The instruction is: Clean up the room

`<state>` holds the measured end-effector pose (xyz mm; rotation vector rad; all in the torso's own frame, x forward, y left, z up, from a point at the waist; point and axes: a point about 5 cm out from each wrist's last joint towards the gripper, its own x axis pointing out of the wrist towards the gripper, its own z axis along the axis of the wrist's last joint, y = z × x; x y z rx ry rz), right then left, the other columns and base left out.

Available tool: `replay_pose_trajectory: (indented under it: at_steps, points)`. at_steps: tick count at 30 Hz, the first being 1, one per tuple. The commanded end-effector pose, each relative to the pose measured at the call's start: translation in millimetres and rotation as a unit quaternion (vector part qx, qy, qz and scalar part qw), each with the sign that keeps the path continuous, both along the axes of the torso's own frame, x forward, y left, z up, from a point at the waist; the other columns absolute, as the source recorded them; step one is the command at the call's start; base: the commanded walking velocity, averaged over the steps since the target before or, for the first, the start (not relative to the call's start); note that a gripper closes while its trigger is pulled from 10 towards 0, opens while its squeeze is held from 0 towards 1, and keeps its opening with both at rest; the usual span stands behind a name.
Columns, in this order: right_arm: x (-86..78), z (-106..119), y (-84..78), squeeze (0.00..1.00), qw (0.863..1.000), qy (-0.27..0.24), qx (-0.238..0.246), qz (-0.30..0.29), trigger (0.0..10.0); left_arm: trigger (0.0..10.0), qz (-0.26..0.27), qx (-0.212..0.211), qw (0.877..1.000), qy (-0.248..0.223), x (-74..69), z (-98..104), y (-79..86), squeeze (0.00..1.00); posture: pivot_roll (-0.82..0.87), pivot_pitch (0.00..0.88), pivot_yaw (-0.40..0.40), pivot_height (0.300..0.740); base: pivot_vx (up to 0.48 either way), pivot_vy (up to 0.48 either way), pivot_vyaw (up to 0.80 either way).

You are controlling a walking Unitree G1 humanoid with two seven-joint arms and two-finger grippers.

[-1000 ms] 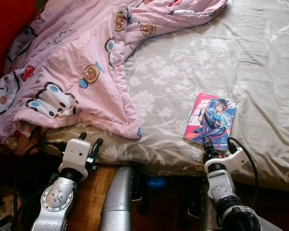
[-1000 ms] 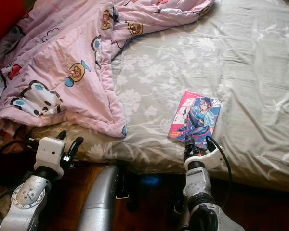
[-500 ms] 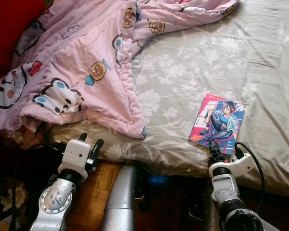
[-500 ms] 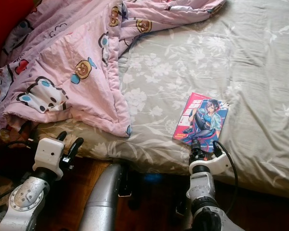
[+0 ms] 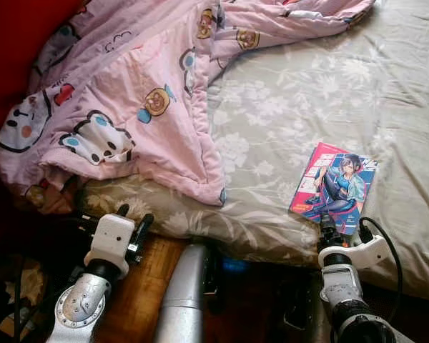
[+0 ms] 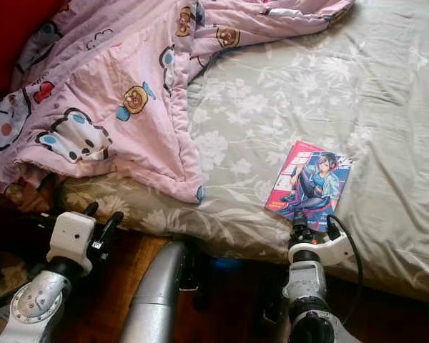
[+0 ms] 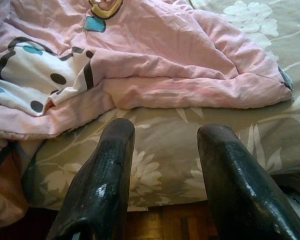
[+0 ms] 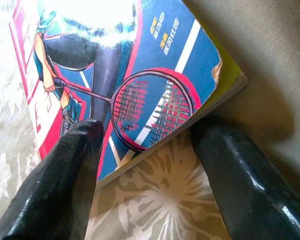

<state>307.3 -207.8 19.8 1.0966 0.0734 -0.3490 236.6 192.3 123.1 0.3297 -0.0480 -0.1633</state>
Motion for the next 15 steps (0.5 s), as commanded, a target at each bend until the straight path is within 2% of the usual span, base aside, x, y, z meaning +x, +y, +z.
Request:
replay_pose_trajectory:
  at_steps: [1,10,15]
  points:
    - [-18.7,-20,-2.5,0.00,0.999,0.043,0.023,-0.019,10.0,10.0,0.002,0.012,1.000,0.013,-6.5,-3,2.2,0.00,0.39,0.563,0.130,0.625,0.000,0.000,0.00]
    - [-13.9,-16,-5.3,0.00,0.995,0.018,0.079,-0.057,10.0,10.0,0.001,0.016,1.000,0.015,-13.3,0,0.9,0.00,0.42,0.574,0.140,0.625,0.000,0.000,0.00]
    - [-7.8,-10,-5.8,0.00,0.995,0.005,0.085,-0.056,10.0,10.0,0.004,0.018,1.000,0.017,-17.2,0,1.8,0.00,0.43,0.582,0.141,0.625,0.000,0.000,0.00]
